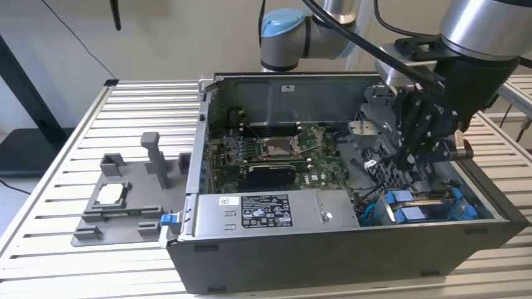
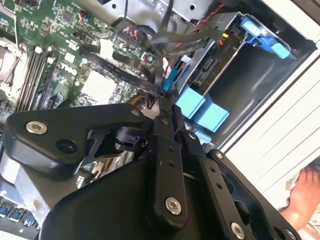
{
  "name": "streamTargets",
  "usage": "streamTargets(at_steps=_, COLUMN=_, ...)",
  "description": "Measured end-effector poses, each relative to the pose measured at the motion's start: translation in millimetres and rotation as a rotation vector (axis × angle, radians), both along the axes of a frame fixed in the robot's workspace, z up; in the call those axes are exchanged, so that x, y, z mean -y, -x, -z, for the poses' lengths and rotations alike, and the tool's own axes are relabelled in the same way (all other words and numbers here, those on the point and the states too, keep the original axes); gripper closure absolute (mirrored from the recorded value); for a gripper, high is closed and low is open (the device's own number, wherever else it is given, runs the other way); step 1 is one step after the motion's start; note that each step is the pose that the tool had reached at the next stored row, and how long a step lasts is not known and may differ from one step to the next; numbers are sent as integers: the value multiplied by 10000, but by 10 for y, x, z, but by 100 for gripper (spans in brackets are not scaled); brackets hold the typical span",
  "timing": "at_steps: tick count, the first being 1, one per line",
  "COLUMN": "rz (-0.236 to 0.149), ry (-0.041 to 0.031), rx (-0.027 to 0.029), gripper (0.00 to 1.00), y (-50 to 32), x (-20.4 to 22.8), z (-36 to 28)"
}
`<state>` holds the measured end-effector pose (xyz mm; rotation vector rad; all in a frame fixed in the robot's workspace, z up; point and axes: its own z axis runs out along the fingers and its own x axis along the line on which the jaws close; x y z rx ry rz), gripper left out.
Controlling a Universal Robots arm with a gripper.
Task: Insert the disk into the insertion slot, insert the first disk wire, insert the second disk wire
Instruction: 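Insert the second disk wire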
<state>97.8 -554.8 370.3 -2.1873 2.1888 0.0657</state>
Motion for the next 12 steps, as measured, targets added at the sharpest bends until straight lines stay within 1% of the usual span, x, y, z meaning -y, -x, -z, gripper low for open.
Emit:
streamTargets(at_steps=1, rz=1, ry=-4, rx=-42, gripper=84, y=-21, x=16, z=5)
streamTargets(at_steps=4, rz=0, ry=-8, rx=-213, gripper=84, y=-86, x=63, z=22)
streamTargets(at_steps=5, rz=0, ry=-17, rx=-234, gripper=84, y=-108, x=80, z=26)
streamTargets(at_steps=11, rz=-1, ry=-132, rx=-299, gripper=84, y=-221, x=178, z=46)
streamTargets(at_steps=12, rz=-2, ry=-138, rx=-319, gripper=84, y=-241, x=191, z=50)
